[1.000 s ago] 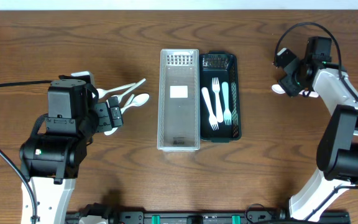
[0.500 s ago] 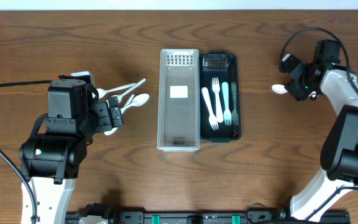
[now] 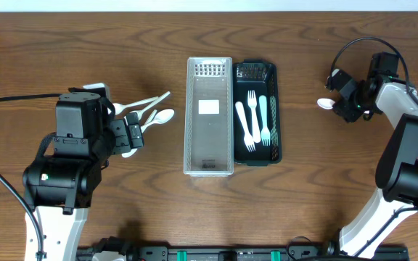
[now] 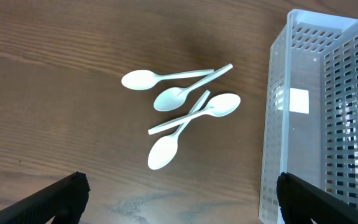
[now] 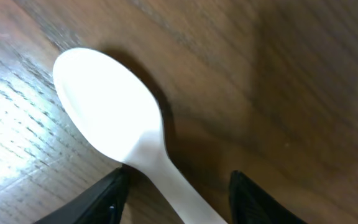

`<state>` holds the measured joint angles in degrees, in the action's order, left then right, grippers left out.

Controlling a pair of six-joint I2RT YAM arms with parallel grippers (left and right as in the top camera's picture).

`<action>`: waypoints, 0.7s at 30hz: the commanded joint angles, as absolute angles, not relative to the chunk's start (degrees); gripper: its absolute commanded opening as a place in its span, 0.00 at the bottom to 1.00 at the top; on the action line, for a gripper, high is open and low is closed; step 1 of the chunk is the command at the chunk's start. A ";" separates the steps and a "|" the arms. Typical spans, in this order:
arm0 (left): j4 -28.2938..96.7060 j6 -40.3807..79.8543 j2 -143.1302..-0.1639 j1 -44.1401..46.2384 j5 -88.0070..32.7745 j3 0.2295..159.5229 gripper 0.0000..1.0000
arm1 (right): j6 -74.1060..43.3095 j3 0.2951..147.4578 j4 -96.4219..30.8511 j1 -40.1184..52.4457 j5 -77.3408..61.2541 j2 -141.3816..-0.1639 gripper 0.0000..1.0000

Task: Pack container
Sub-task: 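Grasp the white spoon on the right with the right gripper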

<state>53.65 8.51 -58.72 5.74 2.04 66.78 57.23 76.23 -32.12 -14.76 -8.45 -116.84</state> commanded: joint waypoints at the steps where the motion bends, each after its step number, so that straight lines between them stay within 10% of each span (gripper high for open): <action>1: 53.78 7.51 -58.78 5.80 2.13 67.99 0.98 | 56.58 76.01 -32.36 -14.90 -9.23 -118.56 0.46; 9: 53.78 7.51 -58.78 5.80 2.13 67.99 0.98 | 37.56 76.01 -34.15 -14.87 -7.51 -118.54 0.22; 18: 53.78 7.51 -58.78 5.80 2.13 67.99 0.98 | 7.38 76.01 -43.38 -14.72 -7.51 -118.54 0.20; 21: 53.78 7.51 -58.78 5.80 2.13 67.99 0.98 | -2.61 76.01 -47.40 -14.33 -7.60 -118.54 0.01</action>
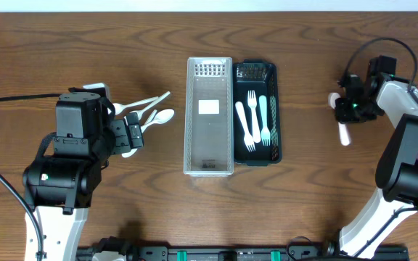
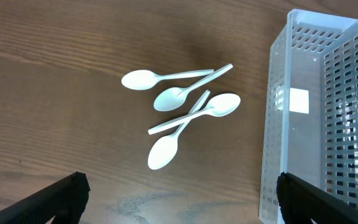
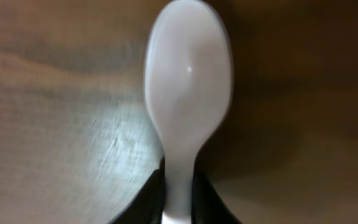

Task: Pack container
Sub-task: 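Grasp the white spoon on the right with the right gripper, then place the white spoon into the black tray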

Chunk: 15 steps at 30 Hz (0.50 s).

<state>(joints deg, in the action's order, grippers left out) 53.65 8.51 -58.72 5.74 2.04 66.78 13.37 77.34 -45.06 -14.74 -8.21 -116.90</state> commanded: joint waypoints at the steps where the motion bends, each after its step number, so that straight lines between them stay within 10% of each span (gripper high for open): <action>1: 53.78 7.51 -58.78 5.80 2.13 67.99 0.98 | -5.23 76.01 -48.58 -14.13 -7.60 -118.54 0.01; 15: 53.78 7.51 -58.78 5.80 2.13 67.99 0.98 | -12.21 76.09 -52.42 -3.66 -14.87 -108.51 0.01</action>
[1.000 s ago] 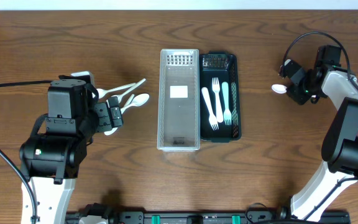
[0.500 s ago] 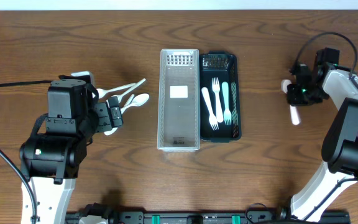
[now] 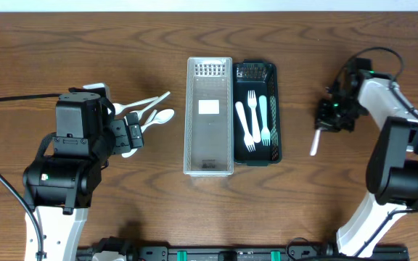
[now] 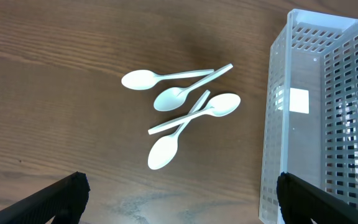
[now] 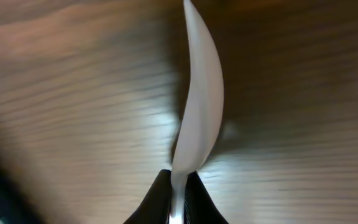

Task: Pack container
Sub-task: 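Place the white spoon into the black tray, then retract the right arm aside and reach the left gripper to spoons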

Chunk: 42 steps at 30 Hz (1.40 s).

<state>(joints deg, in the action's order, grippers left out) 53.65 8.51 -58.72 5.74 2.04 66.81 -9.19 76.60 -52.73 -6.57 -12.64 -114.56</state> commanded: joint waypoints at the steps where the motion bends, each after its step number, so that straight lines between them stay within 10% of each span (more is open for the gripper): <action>1: 53.78 7.51 -58.78 5.80 2.13 67.99 0.98 | -12.40 76.09 -52.01 -2.68 -14.85 -106.17 0.01; 12: 53.78 7.51 -58.78 5.80 2.13 67.99 0.98 | -19.25 76.09 -44.47 12.47 -11.07 -84.86 0.01; 24: 53.78 7.51 -58.78 5.80 2.13 67.99 0.98 | -31.51 76.01 -40.93 25.58 1.63 -102.32 0.01; 33: 53.78 7.51 -58.78 5.80 2.13 67.99 0.98 | -26.89 76.42 -39.42 24.36 0.86 -95.88 0.59; 42: 53.93 8.58 -58.78 5.82 0.21 67.99 0.98 | -23.03 76.44 -45.32 11.09 2.74 -75.72 0.82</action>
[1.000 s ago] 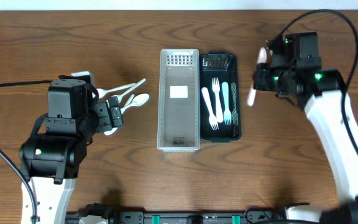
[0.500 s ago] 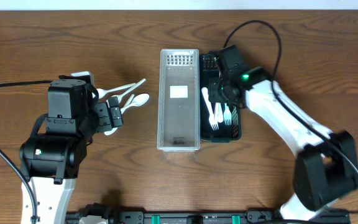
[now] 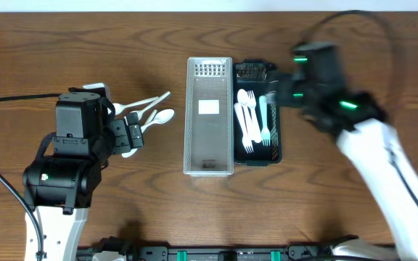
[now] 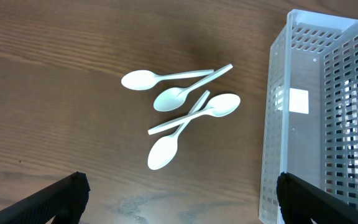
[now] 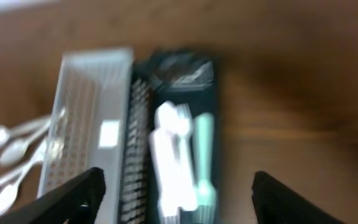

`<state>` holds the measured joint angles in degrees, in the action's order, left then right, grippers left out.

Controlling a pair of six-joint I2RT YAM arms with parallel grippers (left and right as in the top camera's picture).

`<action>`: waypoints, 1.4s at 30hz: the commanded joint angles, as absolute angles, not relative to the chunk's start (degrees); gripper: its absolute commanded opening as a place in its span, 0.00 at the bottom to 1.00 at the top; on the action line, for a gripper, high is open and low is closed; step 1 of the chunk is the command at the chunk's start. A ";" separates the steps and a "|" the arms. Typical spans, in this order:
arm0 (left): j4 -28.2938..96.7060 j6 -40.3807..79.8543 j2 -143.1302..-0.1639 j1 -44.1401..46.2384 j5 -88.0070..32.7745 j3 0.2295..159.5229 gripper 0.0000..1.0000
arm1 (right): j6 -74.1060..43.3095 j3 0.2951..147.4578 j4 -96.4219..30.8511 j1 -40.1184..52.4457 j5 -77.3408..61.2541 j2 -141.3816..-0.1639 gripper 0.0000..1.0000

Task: Pack container
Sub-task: 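Retract the right arm aside and reach the left gripper to spoons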

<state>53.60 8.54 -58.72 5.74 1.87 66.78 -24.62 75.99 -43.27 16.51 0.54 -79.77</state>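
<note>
Several white spoons (image 4: 180, 118) lie crossed on the table left of the clear basket (image 4: 272, 130). My left gripper (image 4: 179, 208) hangs open above them, and it shows beside the spoons (image 3: 148, 112) as the left gripper (image 3: 132, 134) from overhead. The dark basket (image 3: 276, 145) holds white and teal forks (image 3: 256, 119). A white spoon (image 3: 242, 98) appears to lie among them. My right gripper (image 5: 179, 190) is open over the dark basket (image 5: 207, 71), nothing between its fingers; that view is blurred.
The clear basket (image 3: 190, 123) stands against the dark basket's left side and holds only a white label. Bare wood table (image 3: 339, 203) lies to the right and in front. The right arm (image 3: 361, 130) reaches in from the lower right.
My right gripper was shut on a white spoon to the right of the dark basket. It is now open over that basket, and the spoon lies among the forks. The left arm has not moved.
My right gripper's fingers flanked the handle of a lone spoon at the far right of the table. Then it was shut on the spoon, then held it closer to the dark basket. Now it is open above the basket. The left gripper stayed open over the spoons throughout.
</note>
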 commanded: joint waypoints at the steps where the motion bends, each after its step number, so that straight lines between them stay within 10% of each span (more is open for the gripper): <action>1: 54.59 8.67 -58.78 5.82 -1.15 67.99 0.98 | -23.05 76.44 -46.63 8.84 2.81 -74.52 0.86; 5: 57.21 8.88 -58.78 5.82 -5.15 67.99 0.98 | -23.05 76.42 -53.28 -0.93 2.79 -72.20 0.99; 20: 61.80 -0.45 -87.18 5.69 -0.80 76.99 0.99 | -23.09 75.96 -63.16 -11.99 2.76 -77.93 0.99; 27: 58.76 -22.65 -96.92 5.72 -0.86 81.23 0.72 | -23.07 75.96 -64.55 -11.99 2.81 -78.35 0.99; 42: 53.19 -43.94 -108.31 5.72 -8.58 81.19 0.64 | -23.07 75.96 -67.46 -11.99 2.81 -78.35 0.99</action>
<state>53.21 -38.72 -105.89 5.74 -7.18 80.07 -23.44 76.12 -67.02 -11.46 2.57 -78.17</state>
